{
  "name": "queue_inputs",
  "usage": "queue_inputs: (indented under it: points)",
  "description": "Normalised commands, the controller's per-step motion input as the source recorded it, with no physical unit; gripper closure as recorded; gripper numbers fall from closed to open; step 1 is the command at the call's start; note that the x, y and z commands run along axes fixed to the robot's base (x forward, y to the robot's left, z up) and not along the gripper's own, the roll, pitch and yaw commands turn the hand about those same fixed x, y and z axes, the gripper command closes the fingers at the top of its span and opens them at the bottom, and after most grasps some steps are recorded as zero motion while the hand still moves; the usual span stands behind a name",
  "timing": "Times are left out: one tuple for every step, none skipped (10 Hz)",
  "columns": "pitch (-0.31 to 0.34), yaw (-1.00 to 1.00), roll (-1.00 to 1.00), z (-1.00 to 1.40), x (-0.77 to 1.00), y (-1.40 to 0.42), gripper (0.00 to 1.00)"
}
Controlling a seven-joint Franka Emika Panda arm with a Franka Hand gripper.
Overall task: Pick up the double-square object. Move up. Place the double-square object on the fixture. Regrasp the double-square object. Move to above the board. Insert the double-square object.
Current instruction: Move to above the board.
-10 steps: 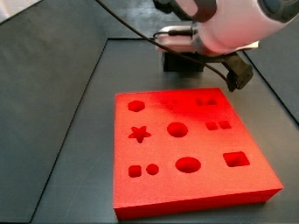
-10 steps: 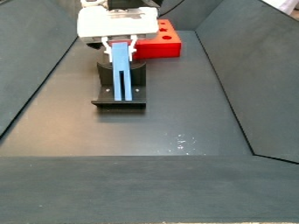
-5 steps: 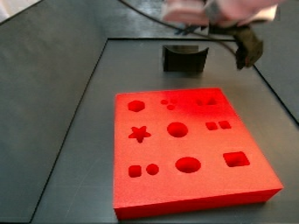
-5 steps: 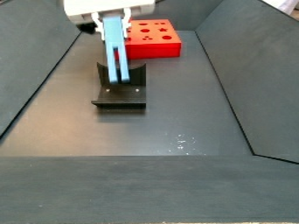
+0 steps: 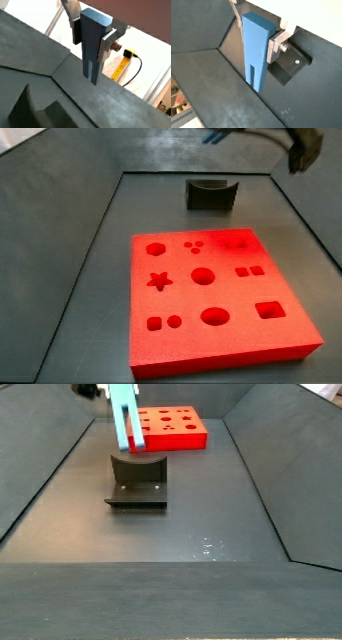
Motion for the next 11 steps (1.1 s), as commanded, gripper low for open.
queue_inputs:
  points:
    - [-0.075, 0.13, -0.02, 1.0, 0.09, 0.04, 1.0]
    - [-0.074, 0.07, -0.02, 1.0, 0.08, 0.03, 1.0]
    - [-0.057, 0.02, -0.01, 1.0, 0.08, 0.02, 1.0]
    - [-0.026, -0.02, -0.01, 0.87, 0.06, 0.01, 1.0]
    - [-0.002, -0.04, -0.01, 0.69, 0.05, 0.0, 1.0]
    - [0.023, -0.04, 0.0, 0.52, 0.04, 0.0, 1.0]
    - [0.052, -0.04, 0.0, 0.34, 0.03, -0.01, 1.0]
    - [-0.122, -0.12, -1.0, 0.25, -0.74, -1.0, 1.0]
    - [-0.117, -0.12, -1.0, 0.21, -0.75, -1.0, 1.0]
    - [-0.141, -0.12, -1.0, 0.23, -0.81, -1.0, 1.0]
    - [-0.149, -0.12, -1.0, 0.21, -0.84, -1.0, 1.0]
